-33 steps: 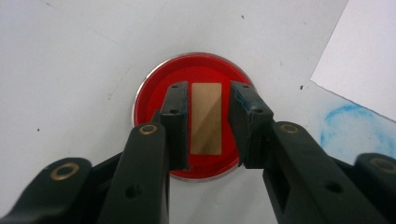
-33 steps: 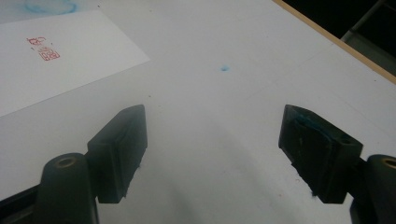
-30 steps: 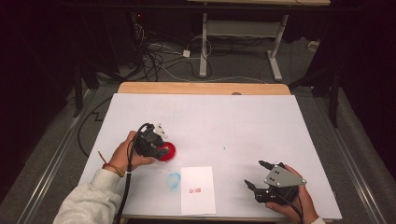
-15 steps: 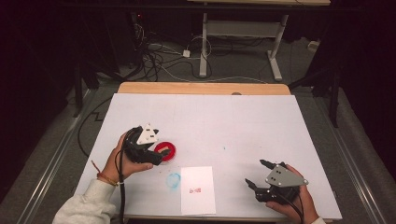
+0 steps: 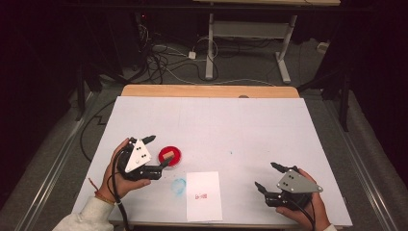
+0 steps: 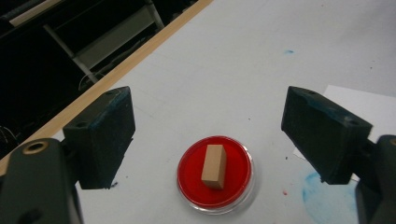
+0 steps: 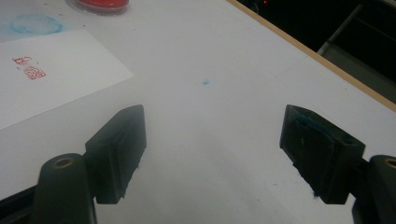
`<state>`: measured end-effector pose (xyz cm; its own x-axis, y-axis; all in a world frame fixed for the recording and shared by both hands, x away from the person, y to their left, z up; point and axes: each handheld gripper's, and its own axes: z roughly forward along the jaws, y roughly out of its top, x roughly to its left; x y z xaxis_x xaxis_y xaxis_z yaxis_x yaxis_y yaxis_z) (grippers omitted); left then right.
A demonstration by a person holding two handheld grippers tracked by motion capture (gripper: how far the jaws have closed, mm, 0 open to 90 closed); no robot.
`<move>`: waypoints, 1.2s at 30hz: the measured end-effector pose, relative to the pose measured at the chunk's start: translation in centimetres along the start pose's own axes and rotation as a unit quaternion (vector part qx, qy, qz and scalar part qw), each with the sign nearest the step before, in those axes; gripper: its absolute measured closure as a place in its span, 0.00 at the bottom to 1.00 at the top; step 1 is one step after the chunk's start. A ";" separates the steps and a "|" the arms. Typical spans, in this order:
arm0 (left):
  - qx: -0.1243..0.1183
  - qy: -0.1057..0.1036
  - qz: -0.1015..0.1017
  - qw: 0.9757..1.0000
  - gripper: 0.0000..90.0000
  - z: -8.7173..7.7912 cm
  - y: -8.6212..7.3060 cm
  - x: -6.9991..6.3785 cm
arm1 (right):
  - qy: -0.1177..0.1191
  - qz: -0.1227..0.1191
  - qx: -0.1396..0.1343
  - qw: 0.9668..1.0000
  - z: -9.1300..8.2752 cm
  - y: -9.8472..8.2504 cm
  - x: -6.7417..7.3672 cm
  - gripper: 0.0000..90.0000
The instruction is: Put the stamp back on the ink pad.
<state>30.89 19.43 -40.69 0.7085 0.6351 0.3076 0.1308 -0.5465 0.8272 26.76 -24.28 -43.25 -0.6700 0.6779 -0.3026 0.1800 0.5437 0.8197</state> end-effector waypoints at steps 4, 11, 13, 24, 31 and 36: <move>0.014 0.008 0.004 1.000 0.19 0.1 -1.0 -0.3 | -0.003 0.000 -0.001 1.000 -0.1 0.1 0.0 0.26; 0.022 0.016 0.005 1.000 0.19 -0.3 -2.5 -0.7 | -0.006 -0.002 -0.003 1.000 -0.2 0.1 -0.1 0.24; 0.025 0.020 0.006 0.999 0.19 -0.3 -2.9 -0.9 | -0.006 -0.002 -0.003 1.000 -0.2 0.0 -0.1 0.24; 0.039 0.027 0.004 0.999 0.19 -0.8 -4.7 -1.6 | -0.024 0.007 -0.006 1.000 -0.4 -0.3 -0.2 0.19; 0.058 0.020 -0.008 0.998 0.17 -1.1 -6.0 -2.2 | -0.025 0.009 -0.006 1.000 -0.4 -0.3 -0.2 0.18; 0.060 0.021 -0.007 0.998 0.17 -1.0 -6.1 -2.5 | -0.027 0.007 -0.007 1.000 -0.5 -0.3 -0.2 0.19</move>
<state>27.62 21.76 -46.00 0.6771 0.6640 0.3172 0.2245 -0.5969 0.7703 26.46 -24.84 -43.20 -0.6276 0.7116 -0.3158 0.1799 0.5271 0.8305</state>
